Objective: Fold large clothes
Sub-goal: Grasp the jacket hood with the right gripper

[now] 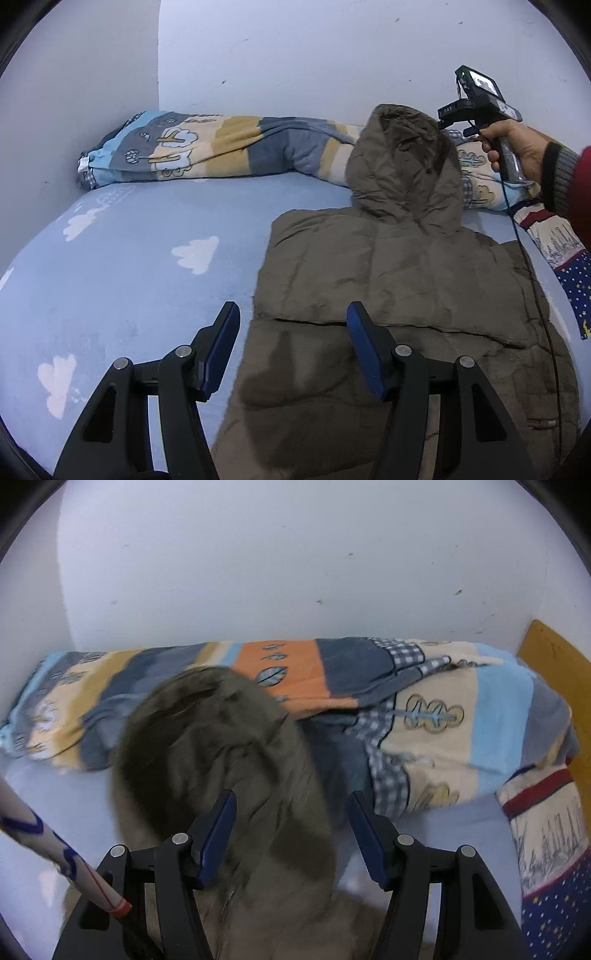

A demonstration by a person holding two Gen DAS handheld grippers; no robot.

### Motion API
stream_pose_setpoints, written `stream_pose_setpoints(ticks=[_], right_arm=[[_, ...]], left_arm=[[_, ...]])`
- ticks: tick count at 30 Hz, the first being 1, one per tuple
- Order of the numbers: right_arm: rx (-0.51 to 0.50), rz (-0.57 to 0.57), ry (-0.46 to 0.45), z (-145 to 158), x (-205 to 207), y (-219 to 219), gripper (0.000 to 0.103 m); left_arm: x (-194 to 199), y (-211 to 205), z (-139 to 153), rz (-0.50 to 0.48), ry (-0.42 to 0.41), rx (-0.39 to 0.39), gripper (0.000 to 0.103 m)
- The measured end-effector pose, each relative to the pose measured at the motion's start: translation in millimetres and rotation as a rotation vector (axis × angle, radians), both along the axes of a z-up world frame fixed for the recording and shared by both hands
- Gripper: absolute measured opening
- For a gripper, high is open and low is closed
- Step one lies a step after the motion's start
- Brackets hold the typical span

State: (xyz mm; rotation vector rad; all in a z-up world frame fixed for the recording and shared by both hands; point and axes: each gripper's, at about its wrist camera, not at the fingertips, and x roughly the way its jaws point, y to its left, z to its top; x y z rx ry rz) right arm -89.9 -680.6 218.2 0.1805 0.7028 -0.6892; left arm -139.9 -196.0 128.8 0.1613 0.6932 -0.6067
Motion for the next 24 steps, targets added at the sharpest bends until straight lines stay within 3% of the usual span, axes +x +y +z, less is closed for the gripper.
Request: stream_pose_setpoints(ticks=[3, 4, 5, 6, 7, 11, 17, 24], right_arm=[[0.009, -0.049, -0.009, -9, 19, -24, 0.067], [0.02, -0.049, -0.019, -14, 25, -29, 0.062], [0.025, -0.051, -0.015, -19, 28, -32, 0.052], [0.036, -0.051, 0.005, -26, 32, -34, 0.01], [0.035, -0.064, 0.033, -33, 34, -33, 0.006], [0.035, -0.059, -0.056, -23, 6, -16, 0.006], [0.038, 0.022, -0.134, 19, -63, 29, 0.005], [0.016, 0.145, -0.182, 46, -174, 124, 0.005]], left_arm=[[8, 3, -6, 0.007, 0.046, -0.013, 0.059], [8, 3, -7, 0.005, 0.048, -0.007, 0.059], [8, 3, -7, 0.005, 0.042, -0.001, 0.059], [7, 3, -7, 0.004, 0.037, -0.001, 0.059], [7, 3, -7, 0.003, 0.037, -0.002, 0.059], [4, 4, 1, 0.001, 0.037, -0.025, 0.059], [-10, 6, 26, -0.009, -0.009, -0.061, 0.059], [-19, 14, 52, -0.011, -0.011, -0.131, 0.059]])
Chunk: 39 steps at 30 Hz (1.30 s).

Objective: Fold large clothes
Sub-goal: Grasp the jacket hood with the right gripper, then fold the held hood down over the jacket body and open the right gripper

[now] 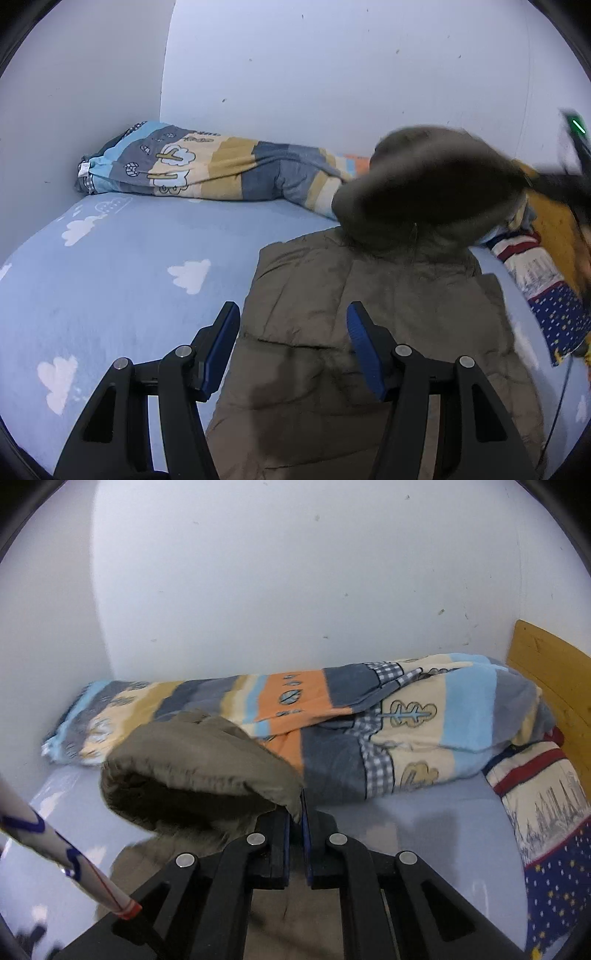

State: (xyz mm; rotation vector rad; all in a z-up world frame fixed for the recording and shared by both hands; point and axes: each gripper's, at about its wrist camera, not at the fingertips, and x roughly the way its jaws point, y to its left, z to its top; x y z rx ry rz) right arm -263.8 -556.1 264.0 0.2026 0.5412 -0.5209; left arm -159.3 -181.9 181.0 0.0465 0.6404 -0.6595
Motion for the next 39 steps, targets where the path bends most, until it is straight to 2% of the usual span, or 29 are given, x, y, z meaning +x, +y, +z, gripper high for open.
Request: stream_pose_setpoints(ticks=[3, 6, 9, 10, 13, 15, 19, 21, 24, 26, 27, 32, 34, 38, 39], right_arm=[[-0.01, 0.029, -0.001, -10, -49, 42, 0.005], [-0.003, 0.031, 0.013, -40, -96, 78, 0.005], [0.045, 0.012, 0.092, -103, -115, 92, 0.005], [0.074, -0.018, 0.127, -135, -116, 88, 0.005], [0.198, -0.063, 0.212, -202, -111, 61, 0.006], [0.212, -0.057, 0.226, -217, -108, 53, 0.006], [0.18, -0.041, 0.246, -214, -106, 58, 0.006], [0.19, -0.037, 0.242, -213, -108, 57, 0.006], [0.213, -0.033, 0.229, -210, -113, 55, 0.006], [0.219, -0.032, 0.223, -208, -113, 54, 0.007], [0.223, -0.03, 0.219, -207, -114, 54, 0.007], [0.21, 0.011, 0.211, -181, -121, 59, 0.011], [0.195, 0.024, 0.188, -156, -130, 66, 0.018], [0.108, 0.046, 0.105, -107, -137, 81, 0.021], [0.101, 0.047, 0.083, -97, -135, 84, 0.025]], left_arm=[[-4, -1, 8, 0.006, -0.007, -0.021, 0.059], [-8, -10, 11, -0.013, 0.004, -0.036, 0.059], [-15, -29, 8, -0.047, 0.006, -0.018, 0.059], [-19, -36, 5, -0.059, -0.002, -0.004, 0.059], [-28, -56, 1, -0.093, -0.033, 0.035, 0.059], [-30, -68, 3, -0.097, -0.066, 0.052, 0.059], [-30, -104, 9, -0.152, -0.116, 0.043, 0.059], [-26, -129, -3, -0.186, -0.111, 0.06, 0.059], [-10, -160, -46, -0.193, -0.008, 0.191, 0.059], [0, -174, -83, -0.168, 0.041, 0.328, 0.06], [2, -178, -94, -0.169, 0.056, 0.365, 0.06], [0, -176, -97, -0.178, 0.037, 0.35, 0.06], [-1, -173, -96, -0.17, 0.041, 0.329, 0.06], [-4, -166, -95, -0.171, 0.033, 0.309, 0.06], [-3, -165, -94, -0.173, 0.031, 0.308, 0.06]])
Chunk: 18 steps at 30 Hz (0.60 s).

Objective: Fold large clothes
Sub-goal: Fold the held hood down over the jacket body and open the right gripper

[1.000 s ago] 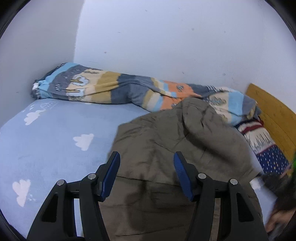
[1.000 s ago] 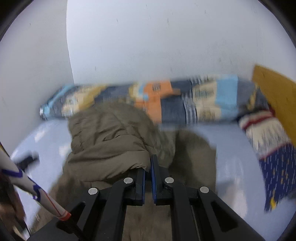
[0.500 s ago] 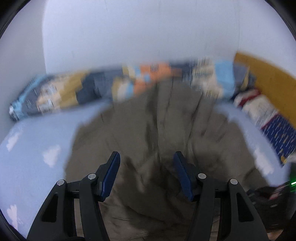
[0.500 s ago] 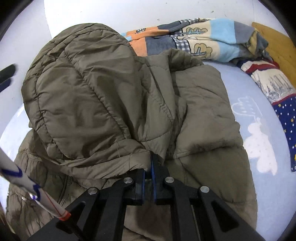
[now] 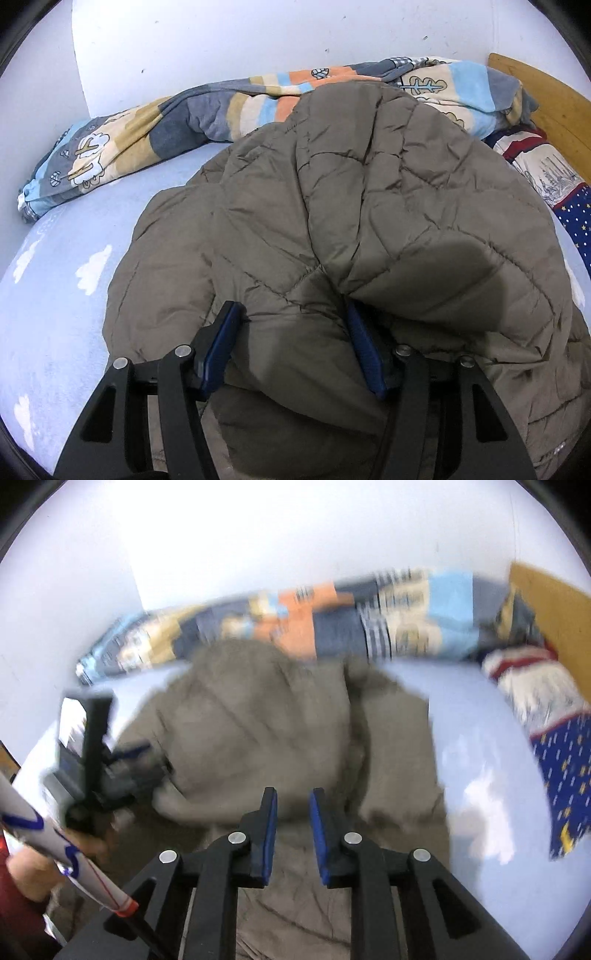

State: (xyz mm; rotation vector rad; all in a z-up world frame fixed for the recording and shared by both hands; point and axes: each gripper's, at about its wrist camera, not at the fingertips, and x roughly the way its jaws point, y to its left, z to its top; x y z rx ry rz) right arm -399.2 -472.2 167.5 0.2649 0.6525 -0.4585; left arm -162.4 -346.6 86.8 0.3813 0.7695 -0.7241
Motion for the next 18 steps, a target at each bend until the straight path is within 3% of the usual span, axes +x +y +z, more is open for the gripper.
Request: stream_pose_setpoints(ticks=[3, 6, 10, 13, 18], right_arm=[[0.02, 0.014, -0.072, 19, 18, -4, 0.034], [0.041, 0.012, -0.08, 14, 53, -17, 0.039], [0.149, -0.006, 0.03, -43, 103, -39, 0.04], [0.196, -0.009, 0.228, -111, 127, -44, 0.04], [0.168, -0.031, 0.241, -123, 133, -44, 0.04]], left_arm=[[5, 4, 0, -0.004, 0.007, -0.009, 0.06], [8, 6, -1, 0.003, 0.022, -0.023, 0.06], [10, 6, -5, 0.007, 0.037, -0.021, 0.061], [14, 4, -12, 0.009, 0.048, -0.011, 0.061], [8, 10, -2, -0.01, 0.009, -0.029, 0.06]])
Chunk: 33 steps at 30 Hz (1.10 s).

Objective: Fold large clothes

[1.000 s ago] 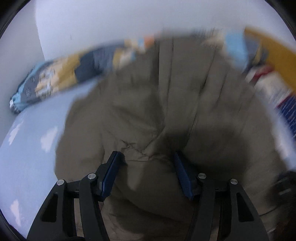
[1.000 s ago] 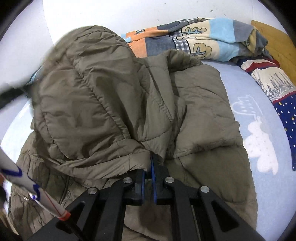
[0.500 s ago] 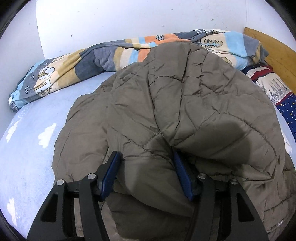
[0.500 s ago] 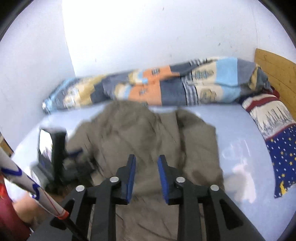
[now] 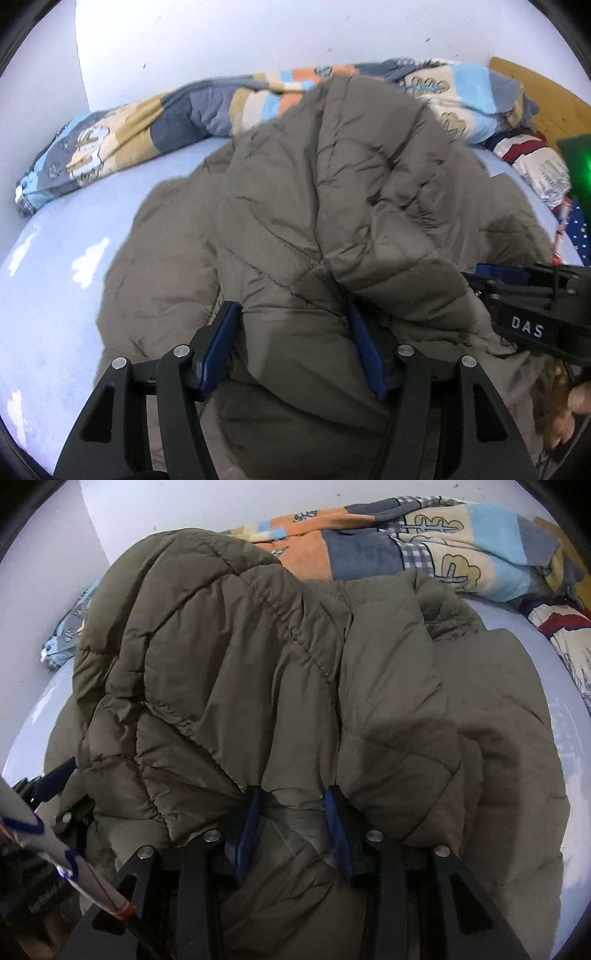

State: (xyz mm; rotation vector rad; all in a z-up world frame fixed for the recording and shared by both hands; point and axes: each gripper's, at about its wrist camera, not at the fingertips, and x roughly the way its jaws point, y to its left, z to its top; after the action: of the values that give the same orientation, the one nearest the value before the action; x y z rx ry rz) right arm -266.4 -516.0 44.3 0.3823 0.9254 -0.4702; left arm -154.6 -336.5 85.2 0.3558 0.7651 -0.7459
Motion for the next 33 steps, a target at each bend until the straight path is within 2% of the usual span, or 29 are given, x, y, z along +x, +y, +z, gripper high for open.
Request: stream_pose_setpoints(ticks=[3, 7, 10, 14, 17, 19, 22, 25, 27, 30, 31, 33], right_arm=[[-0.01, 0.033, 0.006, 18, -5, 5, 0.04], [-0.03, 0.073, -0.09, 61, -39, 16, 0.04], [-0.051, 0.085, -0.117, 78, -62, 21, 0.04], [-0.07, 0.113, -0.101, 68, -69, 27, 0.04], [-0.024, 0.095, -0.057, 42, -61, 17, 0.04], [-0.008, 0.092, -0.021, 24, -52, 11, 0.04], [0.035, 0.066, -0.026, 8, -46, 2, 0.04], [0.003, 0.06, -0.011, 2, -41, 5, 0.04], [-0.009, 0.059, 0.008, 4, -39, 7, 0.04], [0.03, 0.037, -0.012, 27, -52, 11, 0.04], [0.027, 0.05, -0.042, 41, -64, 18, 0.04], [0.002, 0.069, -0.043, 56, -85, 32, 0.041]], left_arm=[[-5, 15, 25, -0.013, -0.025, -0.036, 0.059], [-10, 25, 56, -0.029, -0.082, -0.086, 0.059], [-12, 22, 57, -0.044, -0.052, -0.132, 0.059], [-15, 1, 28, -0.065, -0.015, -0.076, 0.059], [-12, -8, 0, -0.059, 0.013, -0.001, 0.06], [-10, -9, -11, -0.056, 0.031, 0.005, 0.06], [-10, -11, -18, -0.047, 0.035, 0.007, 0.061], [-18, -11, -17, -0.038, 0.013, 0.009, 0.061], [-22, -1, -7, -0.024, 0.021, -0.021, 0.06], [-32, 20, 15, -0.006, 0.026, -0.049, 0.06], [-36, 28, 23, 0.004, 0.013, -0.054, 0.06], [-46, 42, 33, 0.011, 0.003, -0.054, 0.06]])
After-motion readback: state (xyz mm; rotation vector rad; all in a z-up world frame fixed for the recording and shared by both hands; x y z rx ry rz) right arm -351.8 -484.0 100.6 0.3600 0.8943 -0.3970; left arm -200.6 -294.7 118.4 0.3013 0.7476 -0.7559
